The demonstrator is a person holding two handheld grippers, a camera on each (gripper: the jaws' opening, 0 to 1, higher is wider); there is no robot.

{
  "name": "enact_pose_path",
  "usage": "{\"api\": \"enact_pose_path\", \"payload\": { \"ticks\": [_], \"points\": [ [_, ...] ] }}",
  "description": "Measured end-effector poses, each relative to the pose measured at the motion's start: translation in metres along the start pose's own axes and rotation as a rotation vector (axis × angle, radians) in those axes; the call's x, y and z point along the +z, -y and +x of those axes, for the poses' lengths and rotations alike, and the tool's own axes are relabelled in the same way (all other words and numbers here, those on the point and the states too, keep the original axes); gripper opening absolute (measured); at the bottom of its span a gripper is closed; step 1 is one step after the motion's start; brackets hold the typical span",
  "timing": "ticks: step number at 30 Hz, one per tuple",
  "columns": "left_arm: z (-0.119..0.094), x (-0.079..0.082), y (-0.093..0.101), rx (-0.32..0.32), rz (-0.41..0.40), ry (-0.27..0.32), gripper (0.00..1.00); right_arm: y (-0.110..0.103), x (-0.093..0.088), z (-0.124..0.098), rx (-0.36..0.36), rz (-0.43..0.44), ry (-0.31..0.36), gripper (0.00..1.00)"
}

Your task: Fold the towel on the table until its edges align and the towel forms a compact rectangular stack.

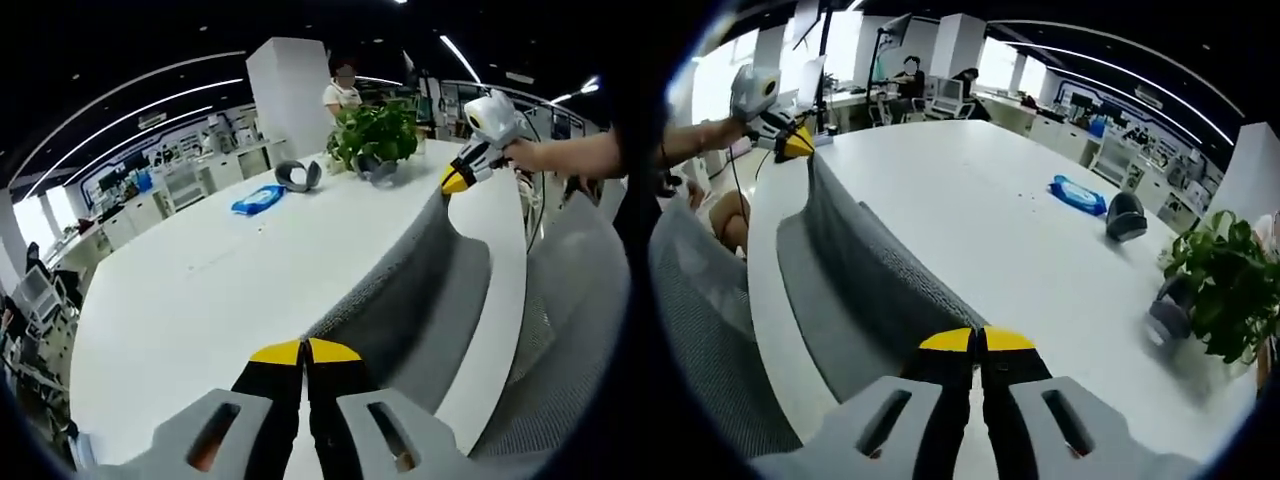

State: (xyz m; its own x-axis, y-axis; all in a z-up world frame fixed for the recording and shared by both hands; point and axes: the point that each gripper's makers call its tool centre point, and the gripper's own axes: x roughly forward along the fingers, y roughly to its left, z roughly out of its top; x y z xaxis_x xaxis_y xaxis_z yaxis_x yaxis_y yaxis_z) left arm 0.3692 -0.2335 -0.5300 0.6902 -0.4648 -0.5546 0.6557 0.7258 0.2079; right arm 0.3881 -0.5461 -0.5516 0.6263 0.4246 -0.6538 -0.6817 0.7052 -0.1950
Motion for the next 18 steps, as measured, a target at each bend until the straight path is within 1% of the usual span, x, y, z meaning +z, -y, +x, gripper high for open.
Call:
{"api": "enact_pose_path", "payload": {
  "ticks": [3, 7, 9, 11, 14, 15, 18],
  "points": [
    [0.008, -0.002, -0.003, -0.007, 0.01, -0.012, 0.0, 0.002, -0.005, 0.009, 0.009, -0.002, -0.021, 0.0],
    [0.02, -0.006, -0.007, -0.016, -0.012, -0.024, 0.0, 0.004, -0.011, 0.016, 0.018, 0.012, -0.039, 0.0],
    [0.026, -0.008, -0.009, -0.017, -0.018, -0.03, 0.0, 0.006, -0.014, 0.021, 0.024, 0.042, -0.04, 0.0],
    [0.032, -0.012, -0.011, -0.021, -0.024, -0.04, 0.0, 0.008, -0.015, 0.026, 0.032, 0.094, -0.036, 0.0],
    [0.042, -0.022, -0.013, -0.029, -0.04, -0.07, 0.0, 0.009, -0.016, 0.034, 0.05, 0.194, -0.021, 0.0],
    [0.044, -0.024, -0.014, -0.029, -0.045, -0.073, 0.0, 0.011, -0.017, 0.036, 0.05, 0.202, -0.018, 0.0],
    [0.05, -0.029, -0.014, -0.033, -0.053, -0.085, 0.0, 0.013, -0.02, 0.042, 0.052, 0.261, -0.011, 0.0]
  ]
}}
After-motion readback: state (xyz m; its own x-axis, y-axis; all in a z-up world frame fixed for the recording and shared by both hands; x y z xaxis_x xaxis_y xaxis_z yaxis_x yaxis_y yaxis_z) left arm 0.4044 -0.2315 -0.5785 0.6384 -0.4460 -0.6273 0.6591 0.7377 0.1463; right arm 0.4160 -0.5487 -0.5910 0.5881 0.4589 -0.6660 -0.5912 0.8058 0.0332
